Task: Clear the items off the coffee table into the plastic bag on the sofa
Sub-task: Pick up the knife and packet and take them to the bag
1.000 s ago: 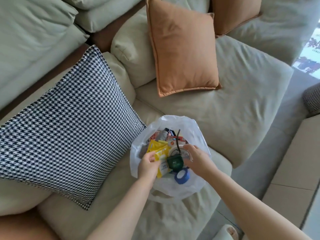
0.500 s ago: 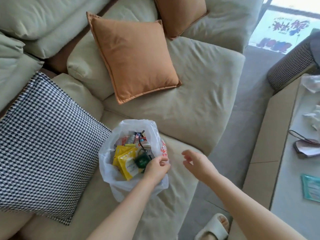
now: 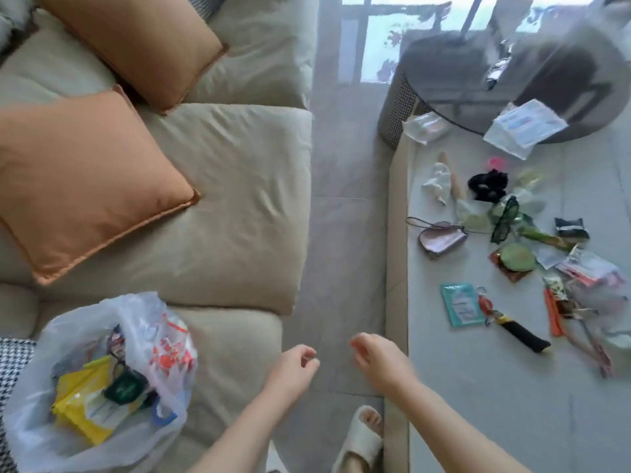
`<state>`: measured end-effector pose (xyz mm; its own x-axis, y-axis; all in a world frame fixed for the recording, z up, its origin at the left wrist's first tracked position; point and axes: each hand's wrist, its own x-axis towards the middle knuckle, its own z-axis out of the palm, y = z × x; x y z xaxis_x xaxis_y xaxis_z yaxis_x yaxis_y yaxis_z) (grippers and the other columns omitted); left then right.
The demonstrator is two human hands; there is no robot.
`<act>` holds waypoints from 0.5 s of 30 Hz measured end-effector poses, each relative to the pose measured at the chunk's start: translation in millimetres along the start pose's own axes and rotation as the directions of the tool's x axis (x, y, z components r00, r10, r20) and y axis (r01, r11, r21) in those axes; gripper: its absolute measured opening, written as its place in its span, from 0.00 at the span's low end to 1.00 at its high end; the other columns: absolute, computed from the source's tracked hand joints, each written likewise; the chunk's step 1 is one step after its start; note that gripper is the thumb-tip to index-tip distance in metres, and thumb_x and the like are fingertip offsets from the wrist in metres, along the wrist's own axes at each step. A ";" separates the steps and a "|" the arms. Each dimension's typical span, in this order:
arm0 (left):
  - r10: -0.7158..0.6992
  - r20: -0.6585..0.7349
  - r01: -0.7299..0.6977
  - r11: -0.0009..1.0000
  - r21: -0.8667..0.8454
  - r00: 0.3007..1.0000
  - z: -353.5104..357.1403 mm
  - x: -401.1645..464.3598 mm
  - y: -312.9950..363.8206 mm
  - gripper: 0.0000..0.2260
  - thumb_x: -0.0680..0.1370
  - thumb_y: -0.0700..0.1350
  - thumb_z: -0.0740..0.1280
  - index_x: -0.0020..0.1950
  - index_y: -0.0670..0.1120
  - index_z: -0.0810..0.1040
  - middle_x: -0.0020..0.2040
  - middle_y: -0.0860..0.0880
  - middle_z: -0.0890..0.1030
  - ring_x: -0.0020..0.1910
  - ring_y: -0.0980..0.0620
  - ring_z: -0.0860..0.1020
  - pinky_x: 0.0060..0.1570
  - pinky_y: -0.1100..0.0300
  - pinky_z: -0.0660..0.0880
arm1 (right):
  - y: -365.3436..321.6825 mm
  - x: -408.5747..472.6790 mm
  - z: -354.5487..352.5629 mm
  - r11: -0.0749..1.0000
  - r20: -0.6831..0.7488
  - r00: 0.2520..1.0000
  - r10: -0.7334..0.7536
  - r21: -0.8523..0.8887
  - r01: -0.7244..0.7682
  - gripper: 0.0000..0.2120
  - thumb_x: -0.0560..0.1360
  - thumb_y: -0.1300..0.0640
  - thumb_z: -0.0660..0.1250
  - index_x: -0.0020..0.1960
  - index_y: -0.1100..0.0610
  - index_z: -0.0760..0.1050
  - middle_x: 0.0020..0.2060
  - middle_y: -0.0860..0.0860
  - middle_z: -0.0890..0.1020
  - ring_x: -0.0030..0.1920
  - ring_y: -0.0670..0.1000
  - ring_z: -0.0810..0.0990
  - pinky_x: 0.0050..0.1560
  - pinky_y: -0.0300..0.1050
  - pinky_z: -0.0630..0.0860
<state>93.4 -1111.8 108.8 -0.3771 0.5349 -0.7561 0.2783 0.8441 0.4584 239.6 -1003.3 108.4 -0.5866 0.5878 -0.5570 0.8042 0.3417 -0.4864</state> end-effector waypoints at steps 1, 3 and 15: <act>0.020 0.013 -0.021 0.999 0.050 1.000 11.2 3.2 13.3 0.12 0.77 0.47 0.64 0.60 0.47 0.78 0.57 0.48 0.81 0.56 0.50 0.79 0.58 0.60 0.74 | 17.0 -2.9 -7.2 1.000 -0.013 1.000 0.023 0.013 -0.023 0.12 0.79 0.52 0.57 0.58 0.53 0.75 0.53 0.52 0.79 0.56 0.54 0.77 0.53 0.46 0.74; 0.060 0.046 -0.067 0.986 0.152 0.997 33.8 10.0 40.4 0.13 0.78 0.48 0.64 0.60 0.47 0.77 0.58 0.49 0.81 0.58 0.51 0.78 0.59 0.61 0.72 | 52.7 -8.6 -22.2 0.997 -0.048 0.997 0.065 0.036 -0.064 0.13 0.79 0.53 0.57 0.58 0.53 0.76 0.54 0.53 0.79 0.56 0.55 0.77 0.53 0.45 0.73; 0.177 0.274 -0.295 0.822 0.488 0.945 146.2 49.8 161.5 0.13 0.79 0.51 0.60 0.62 0.50 0.76 0.60 0.50 0.79 0.60 0.52 0.76 0.59 0.60 0.71 | 228.4 -51.6 -55.4 0.834 -0.099 0.855 0.509 0.301 -0.462 0.12 0.79 0.52 0.57 0.56 0.51 0.76 0.55 0.50 0.79 0.56 0.52 0.76 0.50 0.44 0.72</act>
<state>248.8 -954.3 76.9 -0.0655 0.6452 -0.7612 0.7708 0.5172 0.3721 458.9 -915.0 63.4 -0.0830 0.7492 -0.6571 0.9130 -0.2072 -0.3515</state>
